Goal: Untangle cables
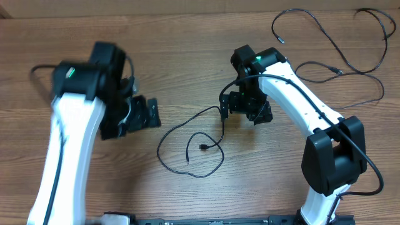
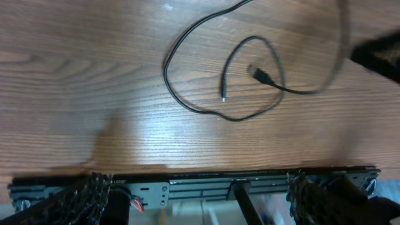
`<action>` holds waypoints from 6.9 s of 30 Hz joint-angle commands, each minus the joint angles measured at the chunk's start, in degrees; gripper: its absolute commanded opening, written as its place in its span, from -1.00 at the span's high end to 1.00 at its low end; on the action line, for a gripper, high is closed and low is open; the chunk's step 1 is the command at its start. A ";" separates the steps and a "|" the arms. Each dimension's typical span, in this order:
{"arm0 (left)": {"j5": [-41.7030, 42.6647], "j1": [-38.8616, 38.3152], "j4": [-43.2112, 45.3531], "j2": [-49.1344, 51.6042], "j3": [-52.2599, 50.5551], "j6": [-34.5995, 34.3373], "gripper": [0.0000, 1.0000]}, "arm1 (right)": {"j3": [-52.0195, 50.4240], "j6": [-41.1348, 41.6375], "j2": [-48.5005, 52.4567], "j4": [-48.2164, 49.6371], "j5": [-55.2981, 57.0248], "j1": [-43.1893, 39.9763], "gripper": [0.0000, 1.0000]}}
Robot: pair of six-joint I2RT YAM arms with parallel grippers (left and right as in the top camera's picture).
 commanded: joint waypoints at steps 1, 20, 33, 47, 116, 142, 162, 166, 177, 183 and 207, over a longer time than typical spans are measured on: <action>-2.51 -1.01 0.13 -10.08 -4.11 -2.10 -0.89 | 0.55 0.17 -0.11 0.76 -0.07 -0.28 -1.00; 5.86 -1.27 29.07 -8.92 -41.11 -8.48 -0.58 | 0.55 -0.04 -0.11 2.60 -1.18 -0.24 -1.00; 3.41 -0.98 35.30 2.93 -41.83 -6.51 -0.68 | 0.07 -5.64 -0.11 2.03 -8.00 2.12 -1.00; 2.40 -0.96 37.75 3.28 -41.83 -6.54 -0.69 | -9.22 0.26 -0.11 12.15 -8.13 6.91 -0.09; 4.46 -0.96 39.04 3.28 -41.83 -2.45 -0.92 | -27.80 18.05 -0.11 26.56 9.40 15.08 0.93; 37.92 -0.87 39.04 3.26 -41.79 22.53 -0.96 | -1.14 11.85 -23.91 -1.29 17.25 -19.15 0.93; 29.81 -0.87 38.84 3.26 -41.79 17.81 -1.00 | -1.16 10.69 -27.21 -1.33 8.79 -60.26 0.93; 29.77 -0.87 39.15 3.26 -41.79 16.85 -0.99 | -1.38 7.63 -27.10 -1.38 2.95 -63.69 0.93; 29.83 -0.87 40.57 3.26 -41.79 14.84 -0.99 | -8.59 2.95 -27.12 -5.68 2.91 -61.53 0.93; 29.81 -0.87 40.72 3.26 -41.79 14.84 -0.99 | -15.47 2.95 -27.12 1.33 2.97 -61.53 0.93; 29.68 -0.87 40.57 3.26 -41.79 14.86 -0.99 | -18.56 10.51 -27.10 10.71 9.99 -61.51 -0.88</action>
